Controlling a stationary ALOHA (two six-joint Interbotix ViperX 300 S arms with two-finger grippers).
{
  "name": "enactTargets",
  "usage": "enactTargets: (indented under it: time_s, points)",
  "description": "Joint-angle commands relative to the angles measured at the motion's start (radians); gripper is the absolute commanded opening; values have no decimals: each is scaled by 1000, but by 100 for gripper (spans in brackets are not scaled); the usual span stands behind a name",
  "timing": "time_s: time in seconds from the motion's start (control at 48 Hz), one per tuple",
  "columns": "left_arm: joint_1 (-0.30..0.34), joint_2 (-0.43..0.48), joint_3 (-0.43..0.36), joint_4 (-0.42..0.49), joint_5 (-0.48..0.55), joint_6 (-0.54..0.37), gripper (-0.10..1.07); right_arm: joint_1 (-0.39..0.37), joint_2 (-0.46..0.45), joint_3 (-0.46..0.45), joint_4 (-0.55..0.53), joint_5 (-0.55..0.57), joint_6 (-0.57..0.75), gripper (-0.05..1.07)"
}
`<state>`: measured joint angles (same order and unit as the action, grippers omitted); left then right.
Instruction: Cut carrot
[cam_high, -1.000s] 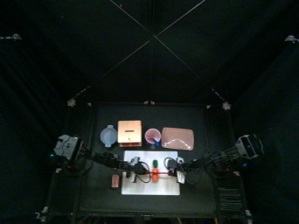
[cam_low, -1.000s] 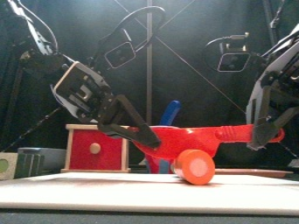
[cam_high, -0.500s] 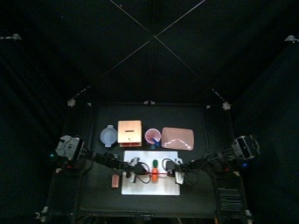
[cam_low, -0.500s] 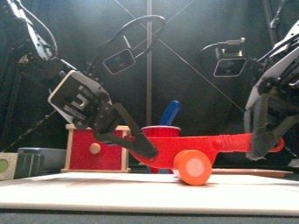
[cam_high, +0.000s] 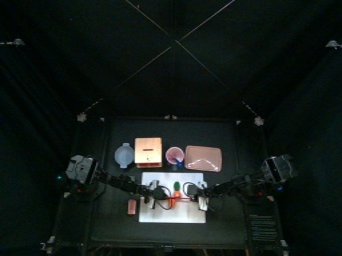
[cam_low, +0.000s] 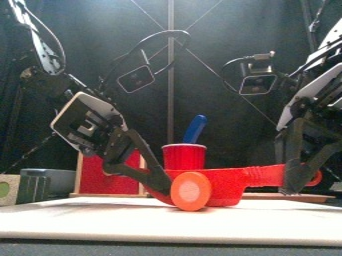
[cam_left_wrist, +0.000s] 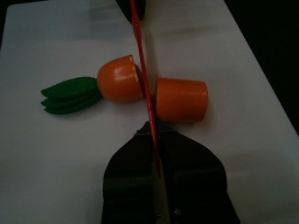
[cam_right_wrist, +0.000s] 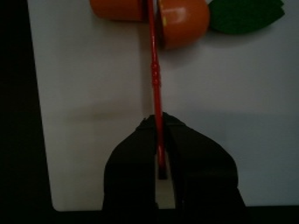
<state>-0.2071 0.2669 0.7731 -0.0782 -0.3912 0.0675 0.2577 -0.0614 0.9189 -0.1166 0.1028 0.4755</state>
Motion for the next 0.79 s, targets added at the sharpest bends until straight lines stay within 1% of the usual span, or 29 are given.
enactTargets:
  time_s: [0.0, 0.479, 0.667, 0.771]
  points:
    - [-6, -11, 40, 2, 26, 6, 35, 5, -12, 6, 2, 29, 2, 25]
    - [-6, -17, 41, 2, 28, 6, 35, 5, -11, -2, -15, 29, 2, 25]
    - [-6, -48, 40, 3, 67, 8, 35, 5, -17, -14, -15, 41, -3, 25]
    - [-8, -69, 41, 5, 84, 8, 35, 5, -26, -23, -17, 75, -6, 25]
